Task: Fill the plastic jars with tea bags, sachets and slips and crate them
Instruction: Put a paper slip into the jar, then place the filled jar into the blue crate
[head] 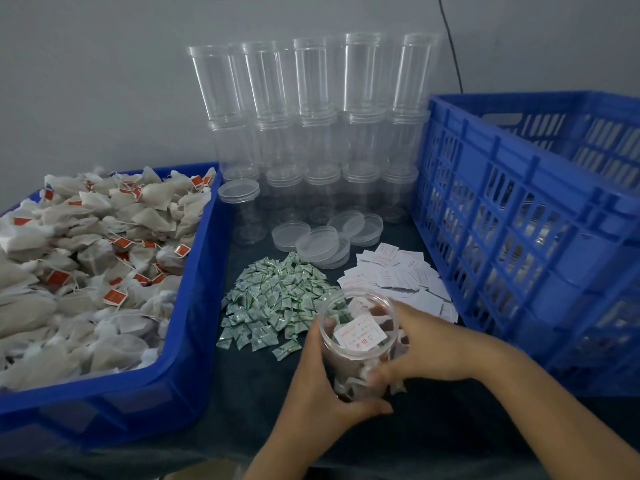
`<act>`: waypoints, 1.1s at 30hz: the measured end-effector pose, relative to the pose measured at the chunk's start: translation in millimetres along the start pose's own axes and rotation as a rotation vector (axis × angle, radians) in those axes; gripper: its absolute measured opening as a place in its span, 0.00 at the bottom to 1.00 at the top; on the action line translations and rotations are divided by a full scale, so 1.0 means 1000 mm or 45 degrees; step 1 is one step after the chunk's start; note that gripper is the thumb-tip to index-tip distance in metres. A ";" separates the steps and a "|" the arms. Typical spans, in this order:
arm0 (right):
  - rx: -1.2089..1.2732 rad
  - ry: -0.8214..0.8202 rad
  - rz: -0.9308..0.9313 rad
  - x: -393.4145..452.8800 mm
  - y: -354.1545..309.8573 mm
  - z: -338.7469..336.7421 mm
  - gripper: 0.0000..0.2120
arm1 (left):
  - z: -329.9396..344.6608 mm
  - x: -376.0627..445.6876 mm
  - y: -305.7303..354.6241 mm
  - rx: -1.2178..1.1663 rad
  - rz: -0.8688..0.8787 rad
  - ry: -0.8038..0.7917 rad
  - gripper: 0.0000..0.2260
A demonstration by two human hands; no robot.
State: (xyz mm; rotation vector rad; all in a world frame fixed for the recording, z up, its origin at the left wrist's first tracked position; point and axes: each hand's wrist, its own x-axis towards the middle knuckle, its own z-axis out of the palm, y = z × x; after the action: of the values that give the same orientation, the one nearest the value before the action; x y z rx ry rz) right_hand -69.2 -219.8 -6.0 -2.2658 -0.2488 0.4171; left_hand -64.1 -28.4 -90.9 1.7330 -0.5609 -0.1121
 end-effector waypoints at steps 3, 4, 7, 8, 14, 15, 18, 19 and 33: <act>-0.179 0.058 0.080 -0.005 -0.027 -0.021 0.59 | 0.006 0.001 0.003 -0.007 -0.012 0.116 0.48; -0.293 0.061 0.077 -0.007 -0.040 -0.026 0.59 | 0.008 0.001 0.005 0.015 0.001 0.148 0.46; -0.655 0.001 0.057 -0.010 -0.078 -0.036 0.55 | 0.012 0.004 0.016 -0.041 0.025 0.164 0.43; -0.734 -0.010 0.071 -0.011 -0.091 -0.042 0.54 | 0.013 0.006 0.022 -0.062 0.036 0.165 0.42; -1.130 -0.033 0.233 -0.022 -0.147 -0.086 0.43 | 0.019 0.037 0.065 -0.076 0.162 0.223 0.40; -1.160 -0.030 0.259 -0.024 -0.153 -0.094 0.42 | 0.021 0.044 0.071 -0.068 0.174 0.208 0.39; -1.141 -0.009 0.331 -0.033 -0.171 -0.132 0.41 | 0.027 0.063 0.081 -0.002 0.162 0.207 0.44; -1.112 0.037 0.342 -0.038 -0.177 -0.148 0.41 | 0.029 0.069 0.081 0.027 0.168 0.207 0.44; -0.736 1.038 0.668 -0.036 -0.063 -0.342 0.36 | 0.026 0.137 0.053 0.414 0.102 0.067 0.20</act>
State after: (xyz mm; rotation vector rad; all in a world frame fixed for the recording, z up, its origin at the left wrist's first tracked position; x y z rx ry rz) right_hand 23.0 -424.0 262.6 -2.8393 0.7413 -0.3987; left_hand 30.6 -117.3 -16.6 2.0184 -0.6353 0.0866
